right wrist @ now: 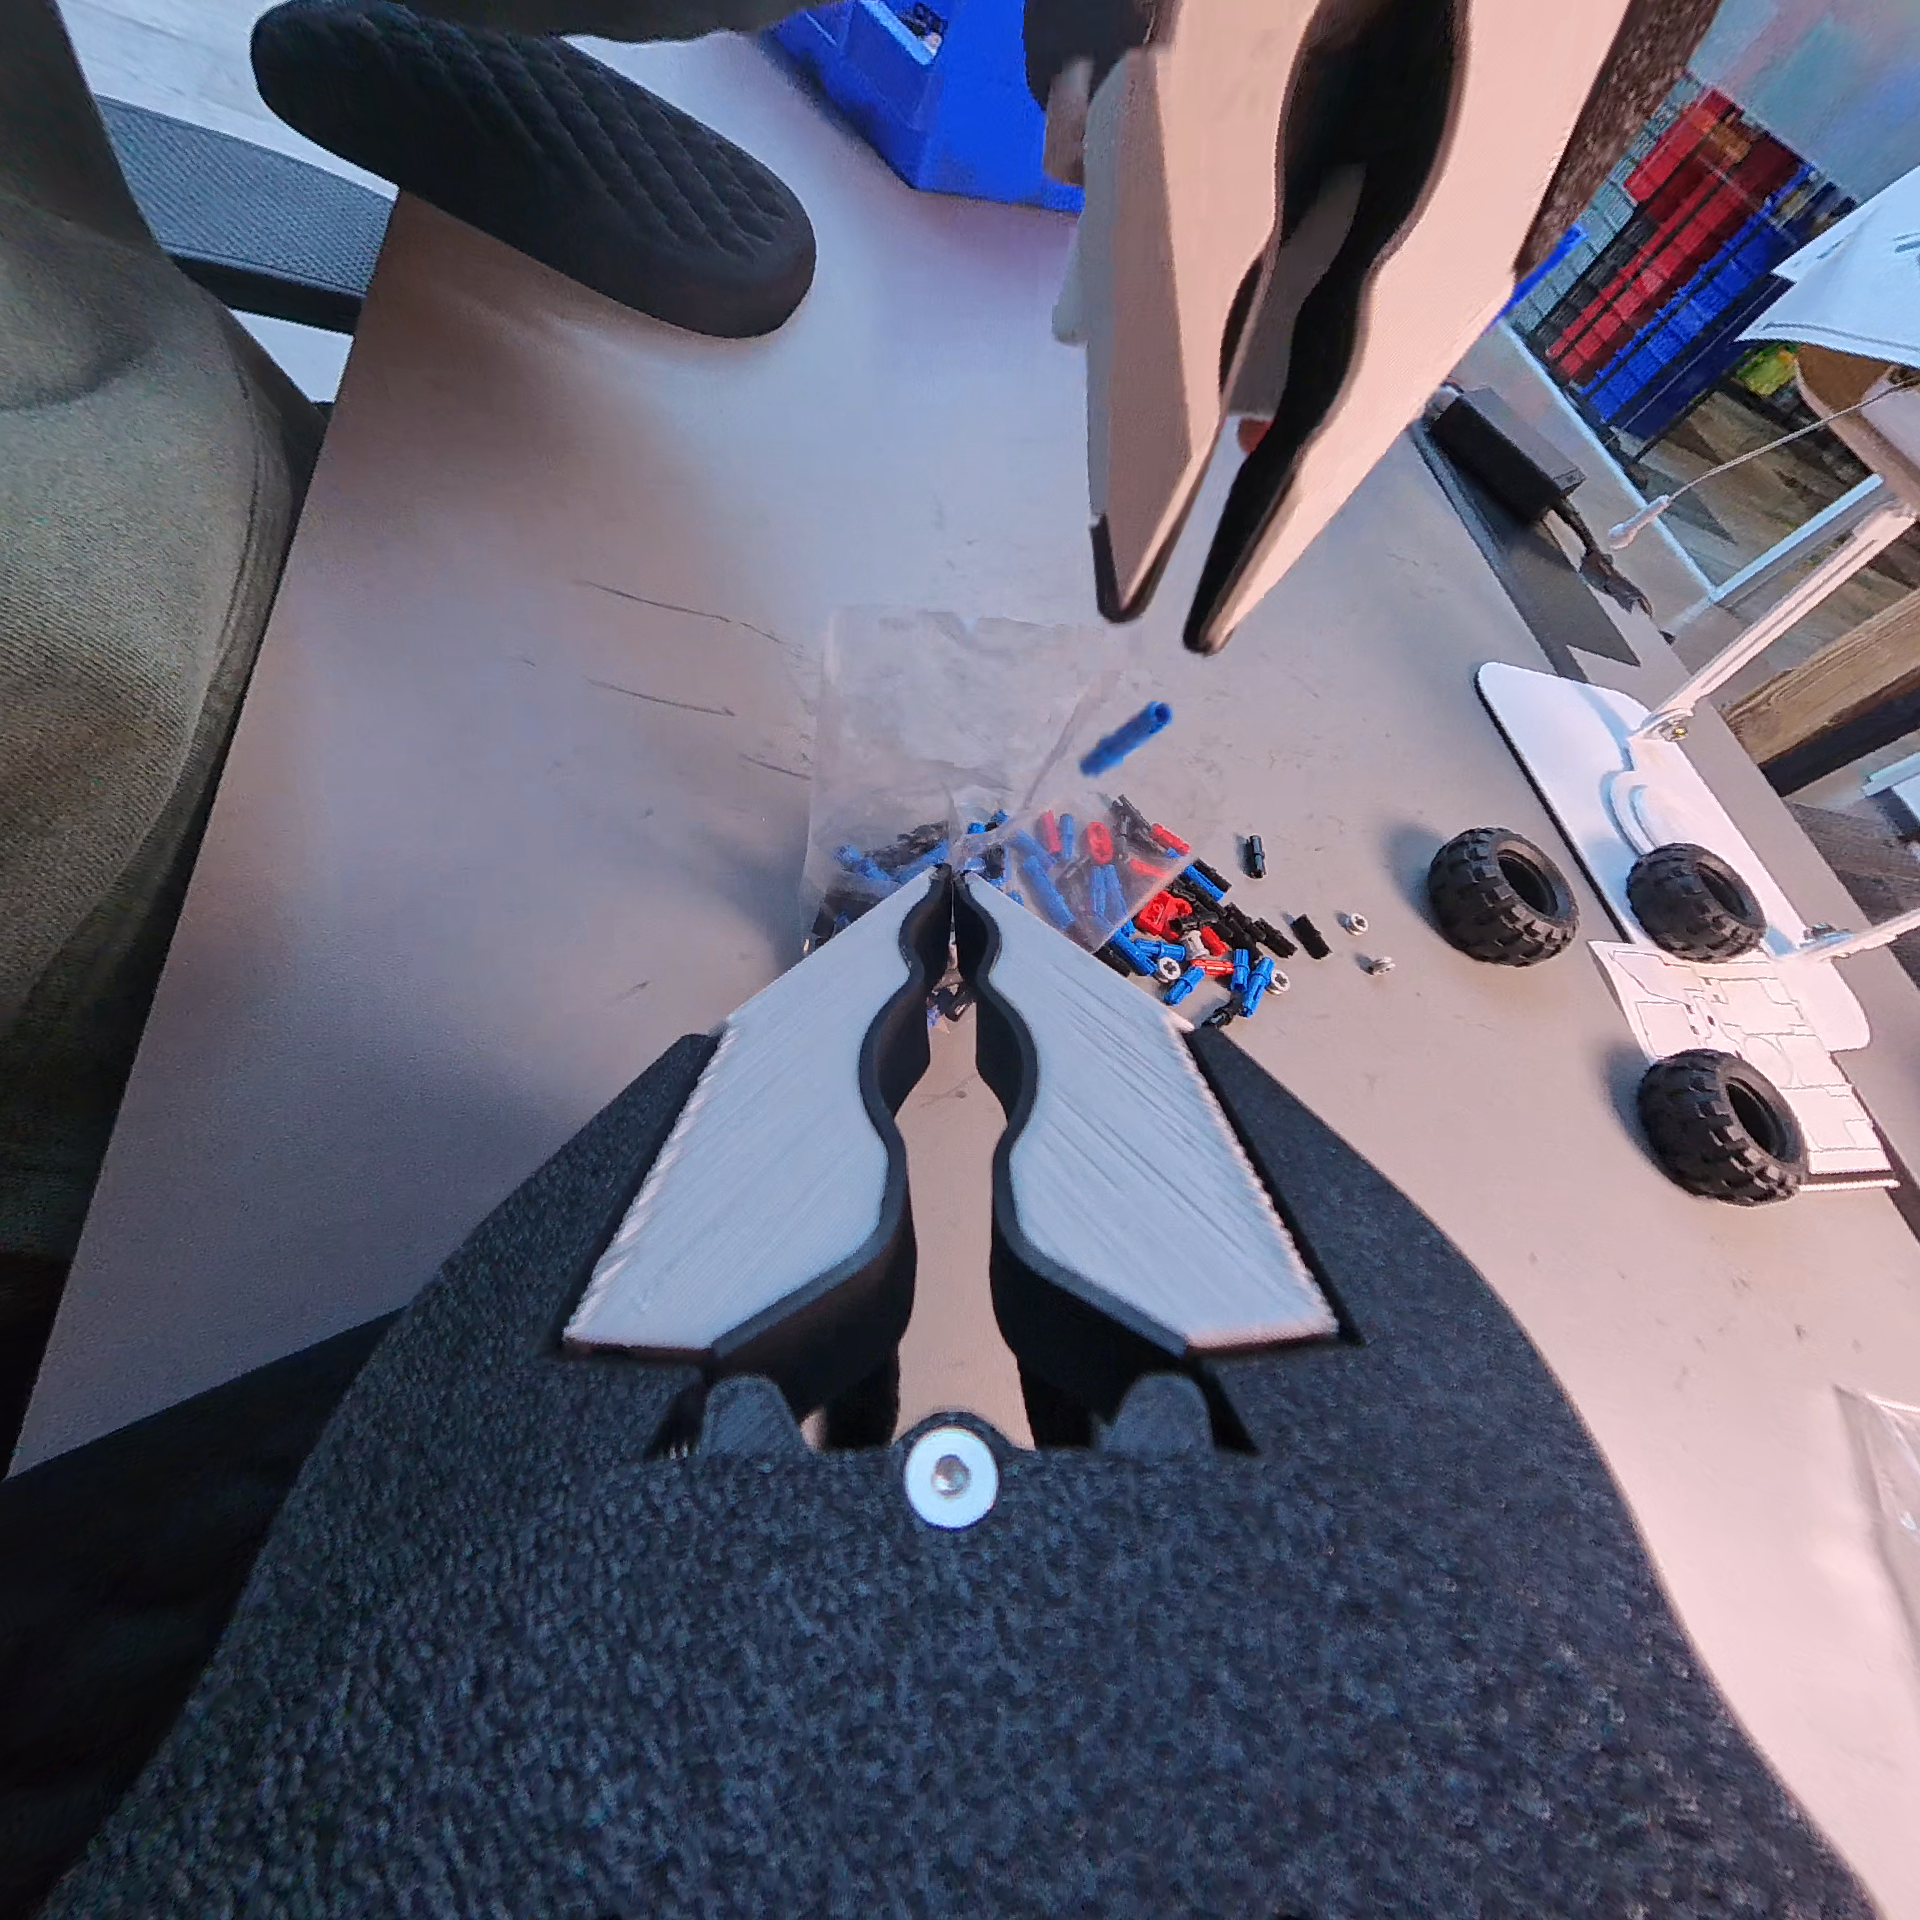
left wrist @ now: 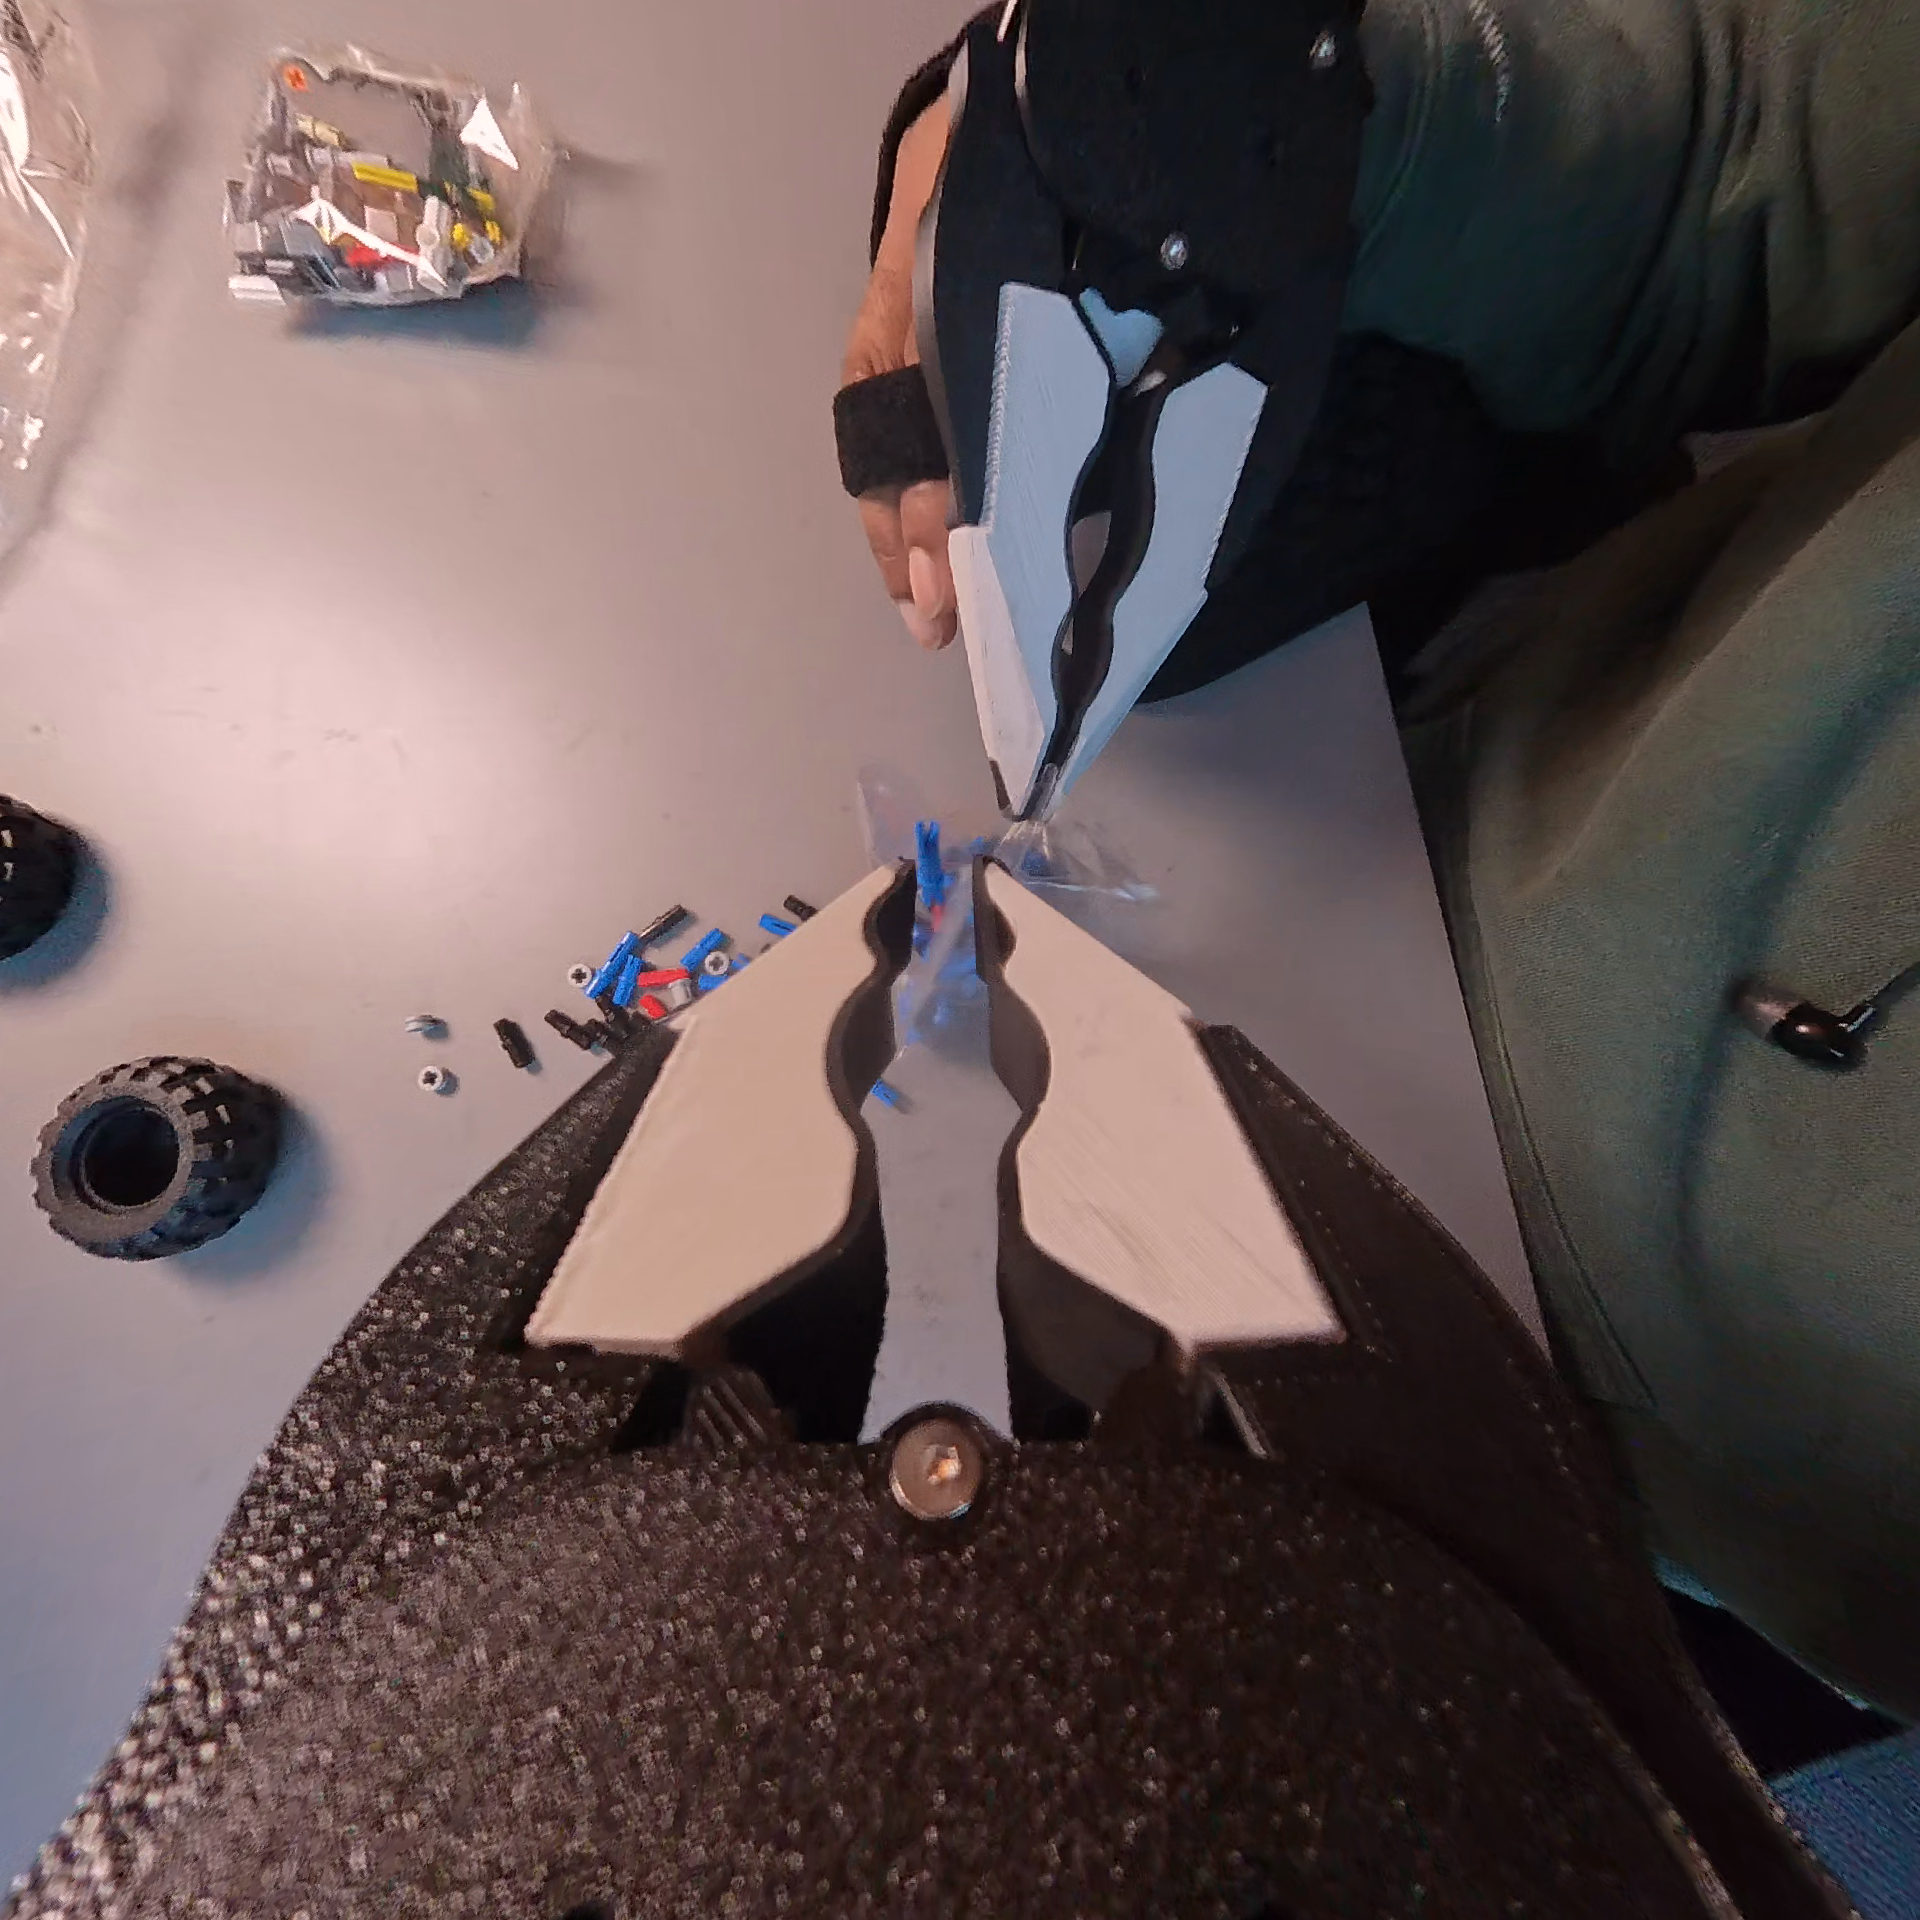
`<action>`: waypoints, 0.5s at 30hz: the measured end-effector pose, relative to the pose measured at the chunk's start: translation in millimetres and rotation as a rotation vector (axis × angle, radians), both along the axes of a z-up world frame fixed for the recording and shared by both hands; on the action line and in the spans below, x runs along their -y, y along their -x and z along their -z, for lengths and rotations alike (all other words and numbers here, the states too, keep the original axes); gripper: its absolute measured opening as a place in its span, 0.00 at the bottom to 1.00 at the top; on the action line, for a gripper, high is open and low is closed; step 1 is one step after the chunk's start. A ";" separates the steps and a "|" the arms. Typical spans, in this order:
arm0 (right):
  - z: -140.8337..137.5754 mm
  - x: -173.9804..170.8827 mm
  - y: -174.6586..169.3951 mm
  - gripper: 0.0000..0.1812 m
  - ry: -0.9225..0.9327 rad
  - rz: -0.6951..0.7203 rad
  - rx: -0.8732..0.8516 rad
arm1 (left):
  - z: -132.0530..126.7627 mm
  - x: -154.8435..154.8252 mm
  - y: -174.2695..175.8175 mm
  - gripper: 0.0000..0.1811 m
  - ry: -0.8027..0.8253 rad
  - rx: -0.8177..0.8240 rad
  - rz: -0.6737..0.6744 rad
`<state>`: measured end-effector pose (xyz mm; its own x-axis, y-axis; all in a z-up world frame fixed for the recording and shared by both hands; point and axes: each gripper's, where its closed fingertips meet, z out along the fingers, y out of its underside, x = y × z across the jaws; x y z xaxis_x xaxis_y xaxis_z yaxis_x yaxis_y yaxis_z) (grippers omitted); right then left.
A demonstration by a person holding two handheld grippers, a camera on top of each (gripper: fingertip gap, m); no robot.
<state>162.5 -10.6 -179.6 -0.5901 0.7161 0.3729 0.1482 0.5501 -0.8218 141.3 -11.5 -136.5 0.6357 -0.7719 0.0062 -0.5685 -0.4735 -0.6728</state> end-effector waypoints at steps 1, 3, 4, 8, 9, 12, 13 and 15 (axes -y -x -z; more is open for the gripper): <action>-0.4 0.0 -0.2 0.00 0.002 -0.001 -0.001 | -6.5 2.2 -0.6 0.05 -0.018 0.044 0.006; -0.3 0.0 -0.1 0.00 0.005 -0.001 0.001 | -14.9 3.8 1.7 0.00 -0.059 0.095 -0.003; 0.0 0.0 0.0 0.00 0.006 -0.001 0.003 | -15.5 5.3 2.4 0.00 -0.063 0.103 -0.003; -0.1 -0.6 0.1 0.00 0.003 0.004 0.001 | -8.3 7.6 10.2 0.03 -0.066 0.099 -0.022; -0.1 -0.7 0.2 0.00 0.003 0.004 0.000 | -1.6 6.3 17.5 0.04 -0.066 0.082 -0.043; -0.2 -0.7 0.2 0.00 0.004 0.004 0.001 | 30.9 3.8 42.6 0.10 -0.023 0.048 -0.120; -0.9 -0.8 0.2 0.00 0.005 0.005 -0.002 | 41.2 5.6 44.3 0.12 -0.003 0.068 -0.124; -3.0 -0.8 0.2 0.00 0.007 0.004 -0.013 | 55.9 9.9 36.5 0.16 -0.001 0.127 -0.088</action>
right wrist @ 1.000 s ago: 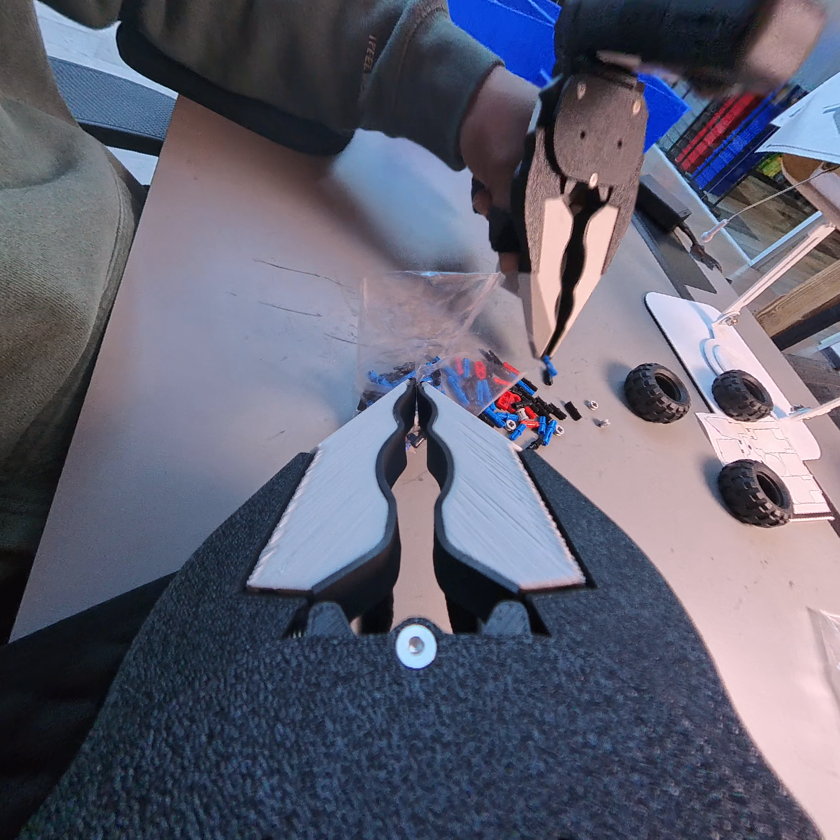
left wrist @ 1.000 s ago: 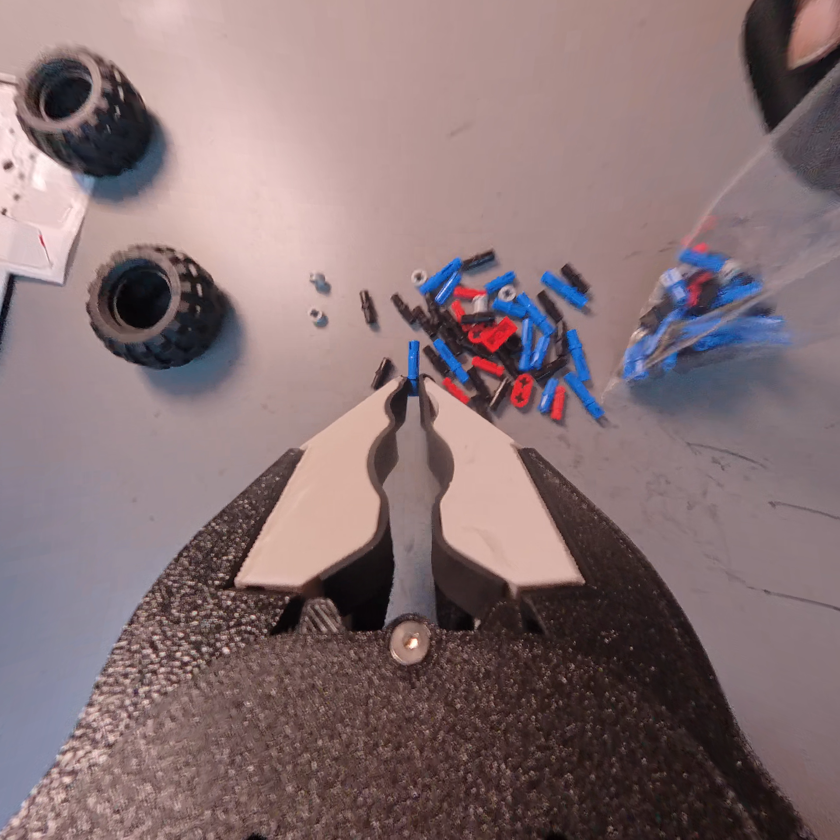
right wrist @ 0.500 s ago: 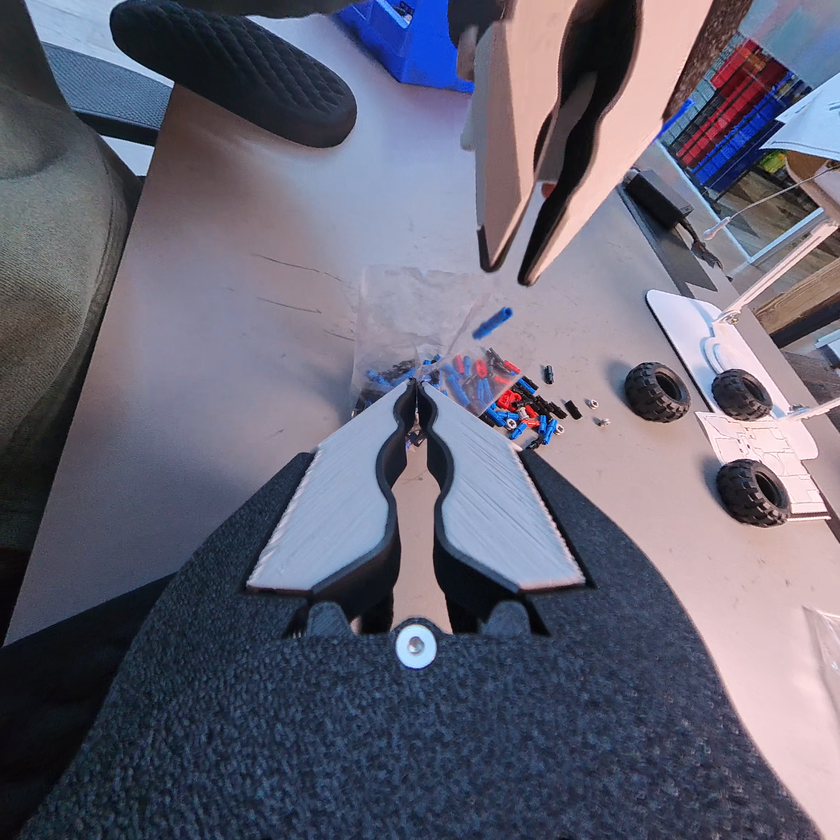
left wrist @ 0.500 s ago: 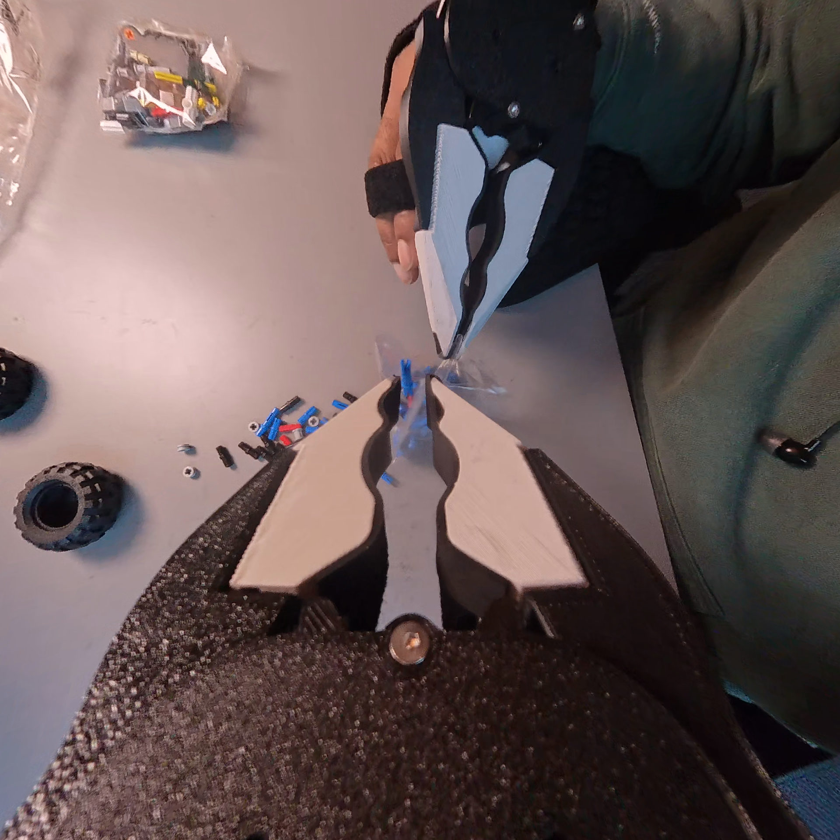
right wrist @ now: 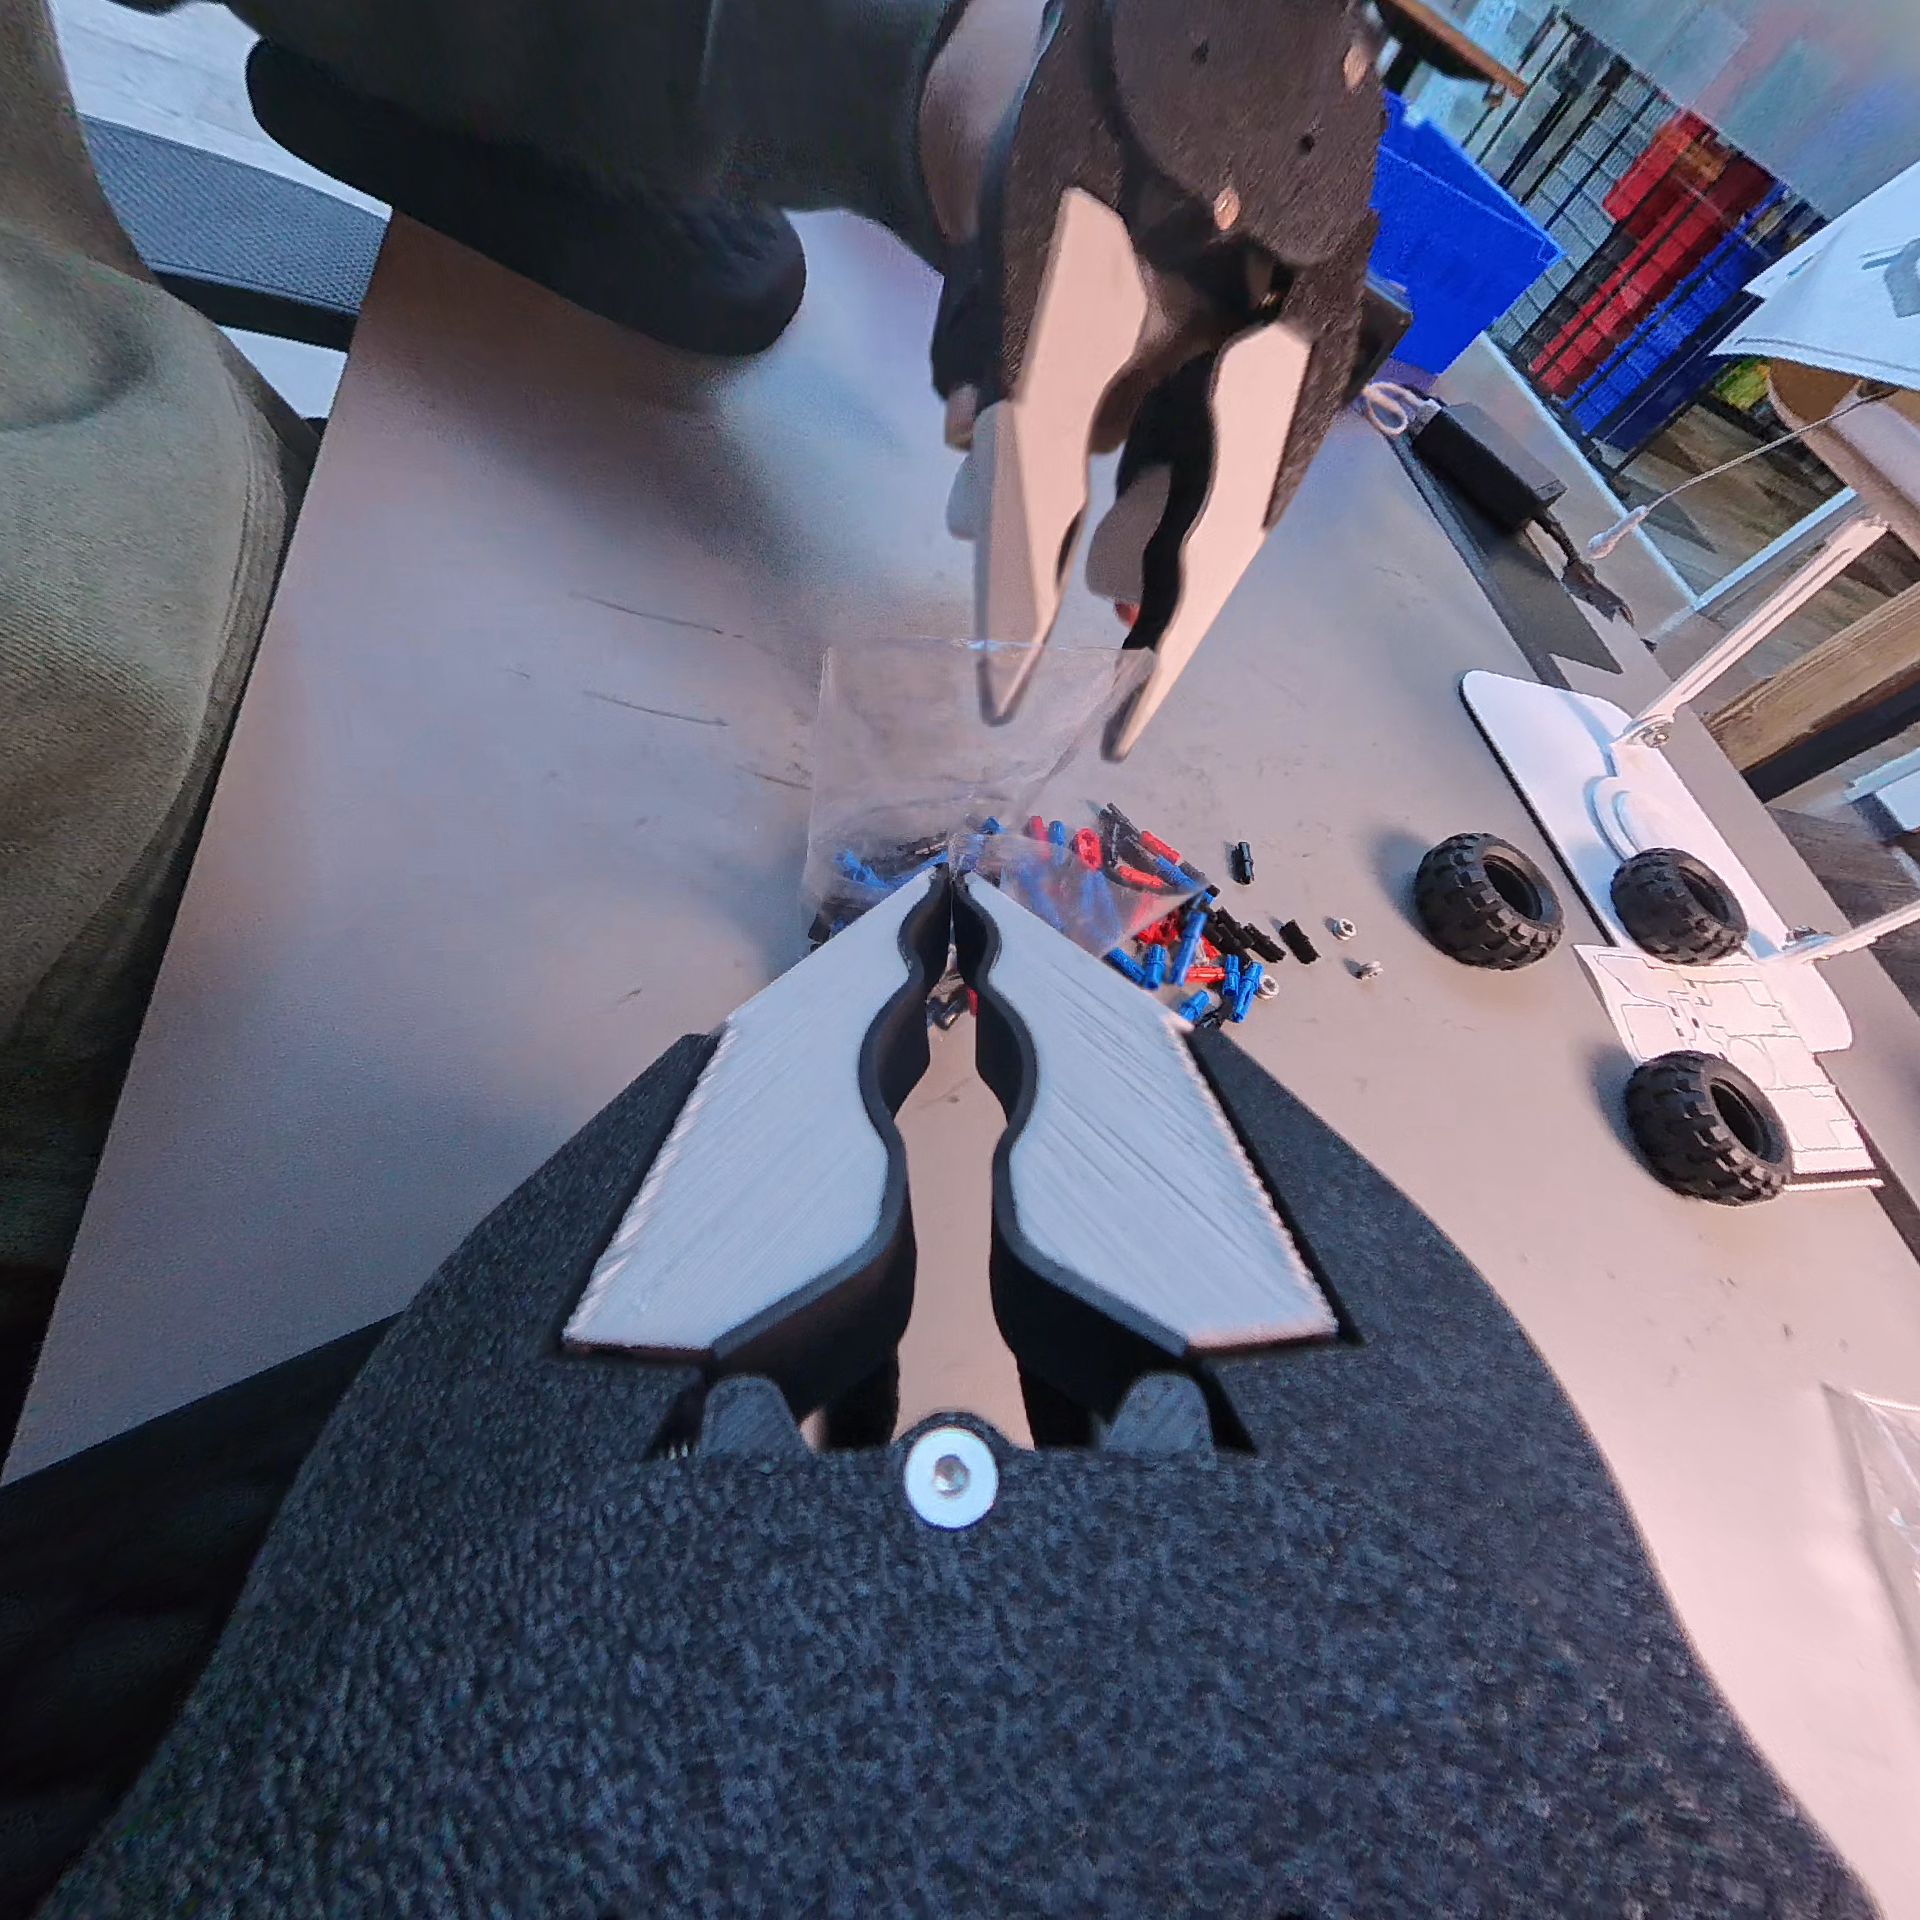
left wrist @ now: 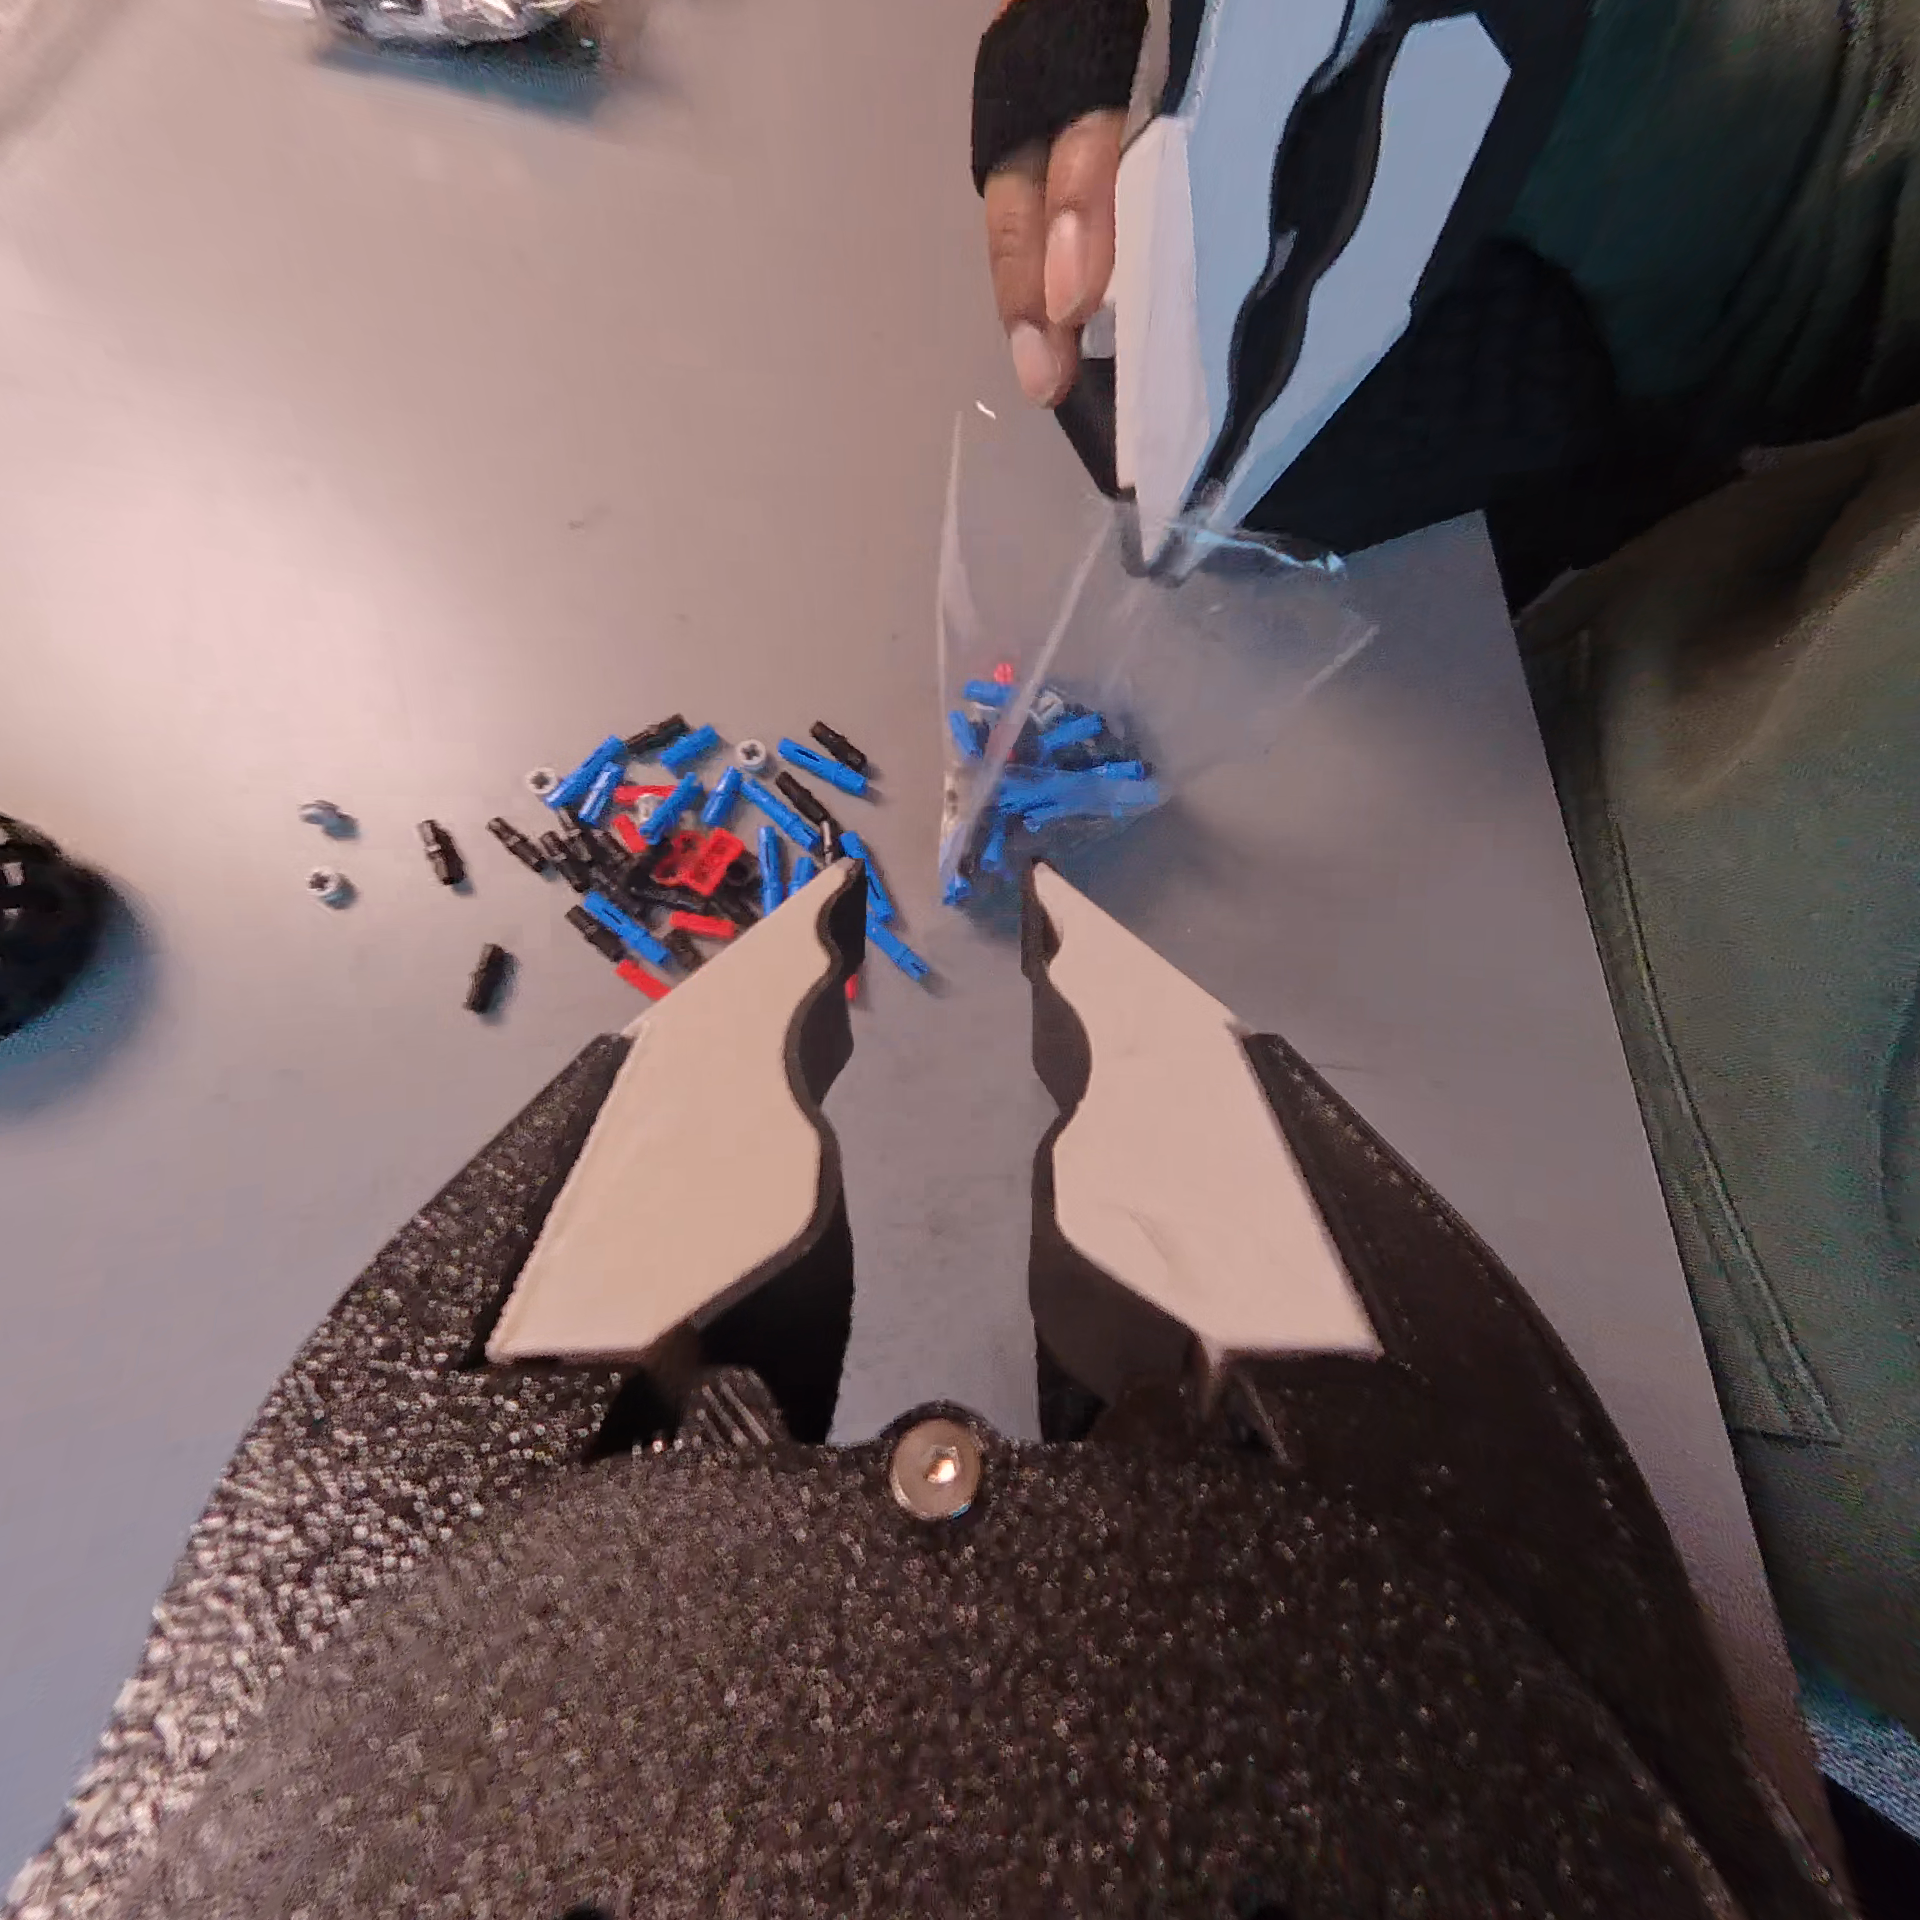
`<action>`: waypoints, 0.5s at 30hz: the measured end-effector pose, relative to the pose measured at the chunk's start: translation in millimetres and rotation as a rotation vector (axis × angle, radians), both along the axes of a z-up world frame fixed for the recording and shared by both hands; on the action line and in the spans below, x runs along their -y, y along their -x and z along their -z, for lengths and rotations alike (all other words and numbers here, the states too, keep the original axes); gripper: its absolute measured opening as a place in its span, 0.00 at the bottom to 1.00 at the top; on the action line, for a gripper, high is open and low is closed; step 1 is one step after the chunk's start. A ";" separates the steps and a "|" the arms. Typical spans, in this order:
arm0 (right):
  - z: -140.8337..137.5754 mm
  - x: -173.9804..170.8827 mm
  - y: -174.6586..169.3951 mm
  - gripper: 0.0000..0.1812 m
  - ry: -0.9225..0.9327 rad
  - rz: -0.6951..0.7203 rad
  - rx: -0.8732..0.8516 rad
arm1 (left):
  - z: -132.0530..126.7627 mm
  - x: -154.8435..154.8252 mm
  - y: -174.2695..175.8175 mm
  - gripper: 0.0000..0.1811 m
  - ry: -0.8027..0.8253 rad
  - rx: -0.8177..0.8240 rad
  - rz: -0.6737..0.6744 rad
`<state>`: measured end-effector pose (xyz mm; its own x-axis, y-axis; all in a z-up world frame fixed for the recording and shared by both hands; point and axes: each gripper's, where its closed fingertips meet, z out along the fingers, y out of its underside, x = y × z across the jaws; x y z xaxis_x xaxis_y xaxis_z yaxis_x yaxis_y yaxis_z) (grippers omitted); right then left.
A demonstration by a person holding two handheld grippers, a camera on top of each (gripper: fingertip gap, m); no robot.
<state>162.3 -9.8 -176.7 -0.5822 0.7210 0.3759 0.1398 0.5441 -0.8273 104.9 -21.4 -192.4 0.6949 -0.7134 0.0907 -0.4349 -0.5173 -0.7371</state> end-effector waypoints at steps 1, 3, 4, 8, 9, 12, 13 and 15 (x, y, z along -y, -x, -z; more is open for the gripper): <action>-0.5 0.2 0.0 0.00 0.002 -0.002 -0.001 | 4.2 0.9 -6.1 0.18 -0.024 0.023 0.026; -1.2 1.0 -0.1 0.00 0.006 -0.008 -0.004 | 3.0 3.3 -23.0 0.20 -0.067 0.114 0.091; -2.1 1.4 -0.1 0.00 0.008 -0.010 -0.008 | 1.9 3.9 -29.6 0.20 -0.072 0.154 0.115; -4.1 2.6 -0.2 0.00 0.017 -0.015 -0.016 | 4.4 7.4 -41.8 0.05 -0.060 0.186 0.173; -4.5 1.9 0.0 0.00 0.019 -0.011 -0.018 | 4.5 10.6 -43.2 0.00 -0.056 0.181 0.189; -8.5 0.7 0.3 0.00 0.042 -0.009 -0.027 | 0.5 17.3 -40.9 0.00 -0.063 0.174 0.180; -10.2 0.4 0.4 0.00 0.054 -0.010 -0.031 | -2.6 20.1 -38.7 0.00 -0.068 0.177 0.170; -16.7 1.4 1.2 0.00 0.090 -0.019 -0.042 | -11.9 26.0 -33.0 0.00 -0.086 0.196 0.136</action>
